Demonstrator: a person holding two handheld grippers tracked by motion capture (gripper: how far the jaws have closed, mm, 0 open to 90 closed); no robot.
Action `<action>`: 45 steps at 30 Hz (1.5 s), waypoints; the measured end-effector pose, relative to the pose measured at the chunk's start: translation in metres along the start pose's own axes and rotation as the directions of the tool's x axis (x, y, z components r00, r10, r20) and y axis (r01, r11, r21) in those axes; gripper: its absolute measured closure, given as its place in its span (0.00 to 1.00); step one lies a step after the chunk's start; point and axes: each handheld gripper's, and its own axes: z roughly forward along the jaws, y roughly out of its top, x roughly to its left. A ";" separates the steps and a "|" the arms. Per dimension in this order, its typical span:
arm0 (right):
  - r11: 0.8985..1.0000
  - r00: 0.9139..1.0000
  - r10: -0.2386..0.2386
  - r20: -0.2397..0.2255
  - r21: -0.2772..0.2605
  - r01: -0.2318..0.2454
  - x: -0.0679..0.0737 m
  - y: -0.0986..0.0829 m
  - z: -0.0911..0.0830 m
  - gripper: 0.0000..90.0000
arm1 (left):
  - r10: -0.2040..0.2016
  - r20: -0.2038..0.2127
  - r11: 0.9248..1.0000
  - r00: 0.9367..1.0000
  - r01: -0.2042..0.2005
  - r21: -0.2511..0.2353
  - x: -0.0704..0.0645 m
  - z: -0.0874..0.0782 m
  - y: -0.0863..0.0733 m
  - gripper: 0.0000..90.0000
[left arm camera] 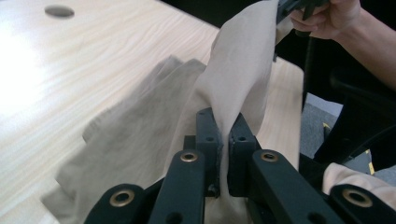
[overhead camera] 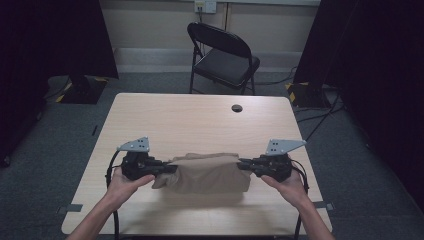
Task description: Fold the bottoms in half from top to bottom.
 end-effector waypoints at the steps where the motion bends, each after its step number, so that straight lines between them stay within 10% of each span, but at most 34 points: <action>1: 1.000 1.000 0.012 -0.001 0.010 -0.012 -0.005 -0.003 0.004 0.95 | -0.011 0.001 1.000 1.000 0.011 0.004 0.004 0.003 -0.002 0.96; 23: 0.988 0.989 0.094 0.115 0.115 -0.107 -0.061 -0.026 0.058 0.90 | -0.134 -0.034 0.991 0.990 0.135 0.016 0.071 0.036 -0.014 0.87; 45: 0.982 0.962 0.166 0.216 0.055 -0.182 -0.081 -0.033 0.056 0.56 | -0.204 -0.135 0.979 0.970 0.198 -0.054 0.092 0.036 -0.018 0.60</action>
